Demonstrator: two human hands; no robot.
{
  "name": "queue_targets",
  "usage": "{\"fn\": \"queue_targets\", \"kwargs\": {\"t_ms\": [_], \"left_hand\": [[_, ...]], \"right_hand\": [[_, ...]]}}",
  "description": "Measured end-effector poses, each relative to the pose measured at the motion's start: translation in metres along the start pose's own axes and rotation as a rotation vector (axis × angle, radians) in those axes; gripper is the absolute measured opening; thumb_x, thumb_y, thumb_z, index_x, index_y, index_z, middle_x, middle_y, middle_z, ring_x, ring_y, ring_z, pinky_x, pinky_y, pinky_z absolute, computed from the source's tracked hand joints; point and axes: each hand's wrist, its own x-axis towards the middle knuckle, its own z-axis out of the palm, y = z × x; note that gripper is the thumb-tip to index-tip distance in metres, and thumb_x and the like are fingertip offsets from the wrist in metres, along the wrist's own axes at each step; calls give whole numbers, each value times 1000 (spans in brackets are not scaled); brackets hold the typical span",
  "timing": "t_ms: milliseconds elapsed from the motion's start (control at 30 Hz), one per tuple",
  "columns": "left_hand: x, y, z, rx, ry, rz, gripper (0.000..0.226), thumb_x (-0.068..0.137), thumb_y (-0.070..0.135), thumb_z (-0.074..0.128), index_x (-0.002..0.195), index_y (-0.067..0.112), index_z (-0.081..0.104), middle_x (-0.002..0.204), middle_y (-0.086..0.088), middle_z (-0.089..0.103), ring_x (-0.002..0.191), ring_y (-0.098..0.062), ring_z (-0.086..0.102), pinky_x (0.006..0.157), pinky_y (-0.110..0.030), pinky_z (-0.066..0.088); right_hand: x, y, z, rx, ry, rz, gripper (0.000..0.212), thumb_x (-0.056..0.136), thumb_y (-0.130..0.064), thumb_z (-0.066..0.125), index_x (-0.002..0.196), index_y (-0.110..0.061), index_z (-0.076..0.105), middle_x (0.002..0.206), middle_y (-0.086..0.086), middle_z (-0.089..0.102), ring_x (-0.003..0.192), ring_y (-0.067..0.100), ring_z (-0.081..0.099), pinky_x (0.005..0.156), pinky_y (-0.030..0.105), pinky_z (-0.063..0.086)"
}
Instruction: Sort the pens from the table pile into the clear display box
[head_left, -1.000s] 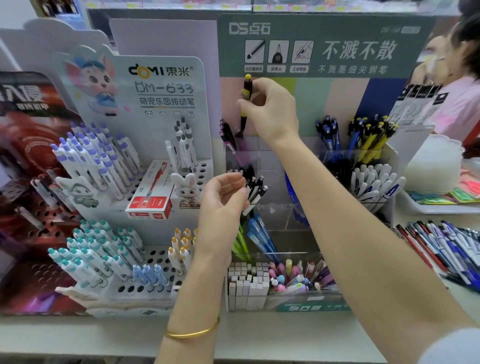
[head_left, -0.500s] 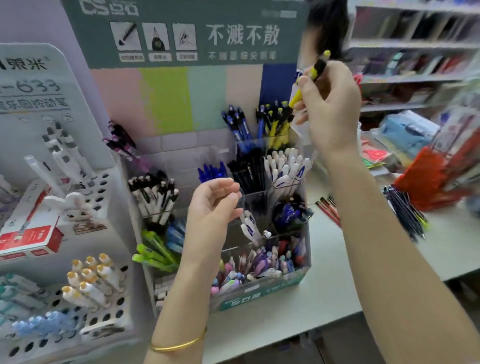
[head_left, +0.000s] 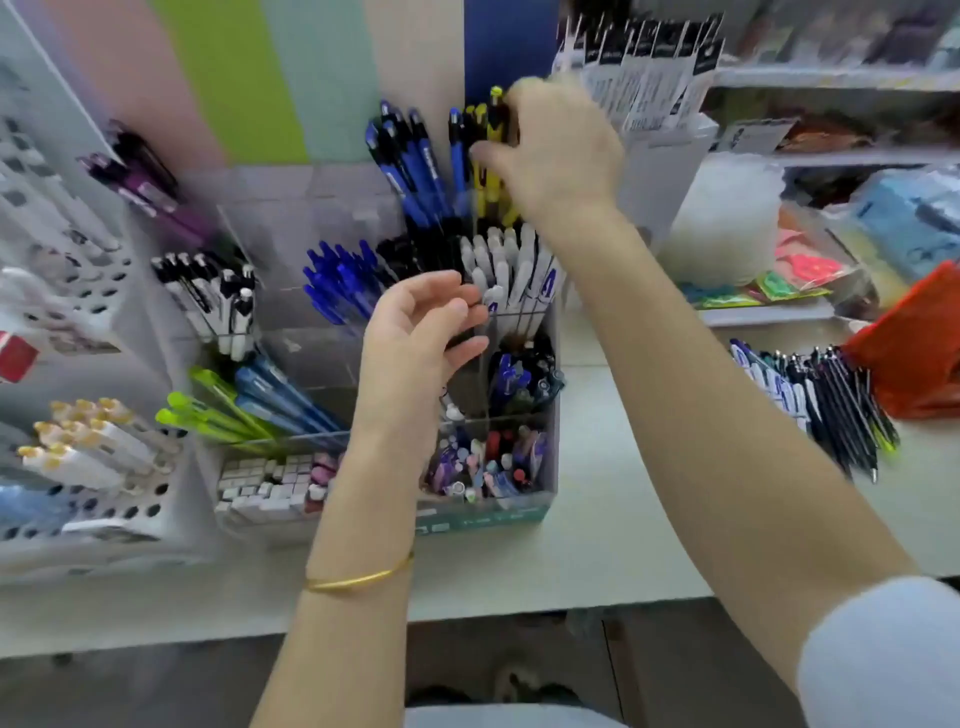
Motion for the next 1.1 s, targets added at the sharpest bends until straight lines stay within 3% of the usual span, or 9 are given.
{"fn": "queue_targets", "kwargs": {"t_ms": [167, 300, 433, 533, 633, 733, 933, 1100], "left_hand": [[3, 3, -1, 14, 36, 5, 19, 98, 5, 47, 110, 14, 58, 106, -3, 67, 99, -16, 68, 82, -28, 56], [9, 5, 0, 7, 43, 1, 19, 98, 5, 47, 112, 13, 57, 106, -4, 68, 99, -15, 68, 82, -28, 56], [13, 7, 4, 11, -13, -18, 18, 98, 4, 47, 108, 14, 58, 105, -5, 68, 92, -14, 69, 76, -26, 54], [12, 8, 10, 33, -75, -36, 17, 98, 4, 46, 107, 14, 57, 102, -6, 67, 87, -14, 69, 73, -25, 54], [10, 5, 21, 77, -123, -63, 17, 98, 3, 45, 108, 12, 56, 97, -3, 67, 82, -12, 68, 70, -24, 55], [4, 0, 37, 168, -181, -42, 18, 98, 1, 45, 109, 11, 56, 98, -5, 67, 81, -11, 68, 67, -23, 55], [-18, -22, 89, 276, -376, 11, 19, 96, -1, 45, 107, 10, 55, 97, -7, 66, 78, -11, 68, 68, -27, 58], [-19, -76, 141, 382, -345, -94, 22, 93, -3, 43, 101, 15, 53, 91, -1, 64, 78, -8, 65, 69, -28, 57]], "right_hand": [[-9, 15, 27, 39, 84, 20, 44, 88, -55, 54, 116, -22, 61, 119, -4, 62, 114, 15, 54, 75, 22, 36], [-8, 14, 28, 34, 145, 38, 42, 94, -51, 44, 116, -20, 61, 120, -4, 61, 115, 13, 53, 81, 21, 37], [-10, 15, 30, -4, 225, 17, 39, 91, -50, 51, 112, -19, 63, 114, -2, 64, 109, 16, 57, 74, 23, 37], [-22, 19, 29, 142, 311, -3, 39, 83, -46, 63, 104, -13, 64, 100, 0, 64, 91, 12, 57, 70, 19, 36], [-44, 34, 16, 350, 375, 25, 30, 80, -35, 67, 92, -8, 62, 77, -12, 47, 68, 2, 42, 62, 13, 33], [-71, 64, -3, 416, 262, 97, 19, 83, -29, 65, 91, -12, 60, 74, -13, 44, 64, 2, 41, 62, 13, 34], [-132, 133, -15, 424, -6, 322, 8, 82, -24, 67, 84, -17, 63, 67, -13, 51, 65, 6, 48, 66, 29, 44], [-170, 199, -3, 282, -236, 422, 15, 89, -34, 64, 92, -19, 65, 72, -10, 52, 73, 14, 53, 64, 33, 45]]}}
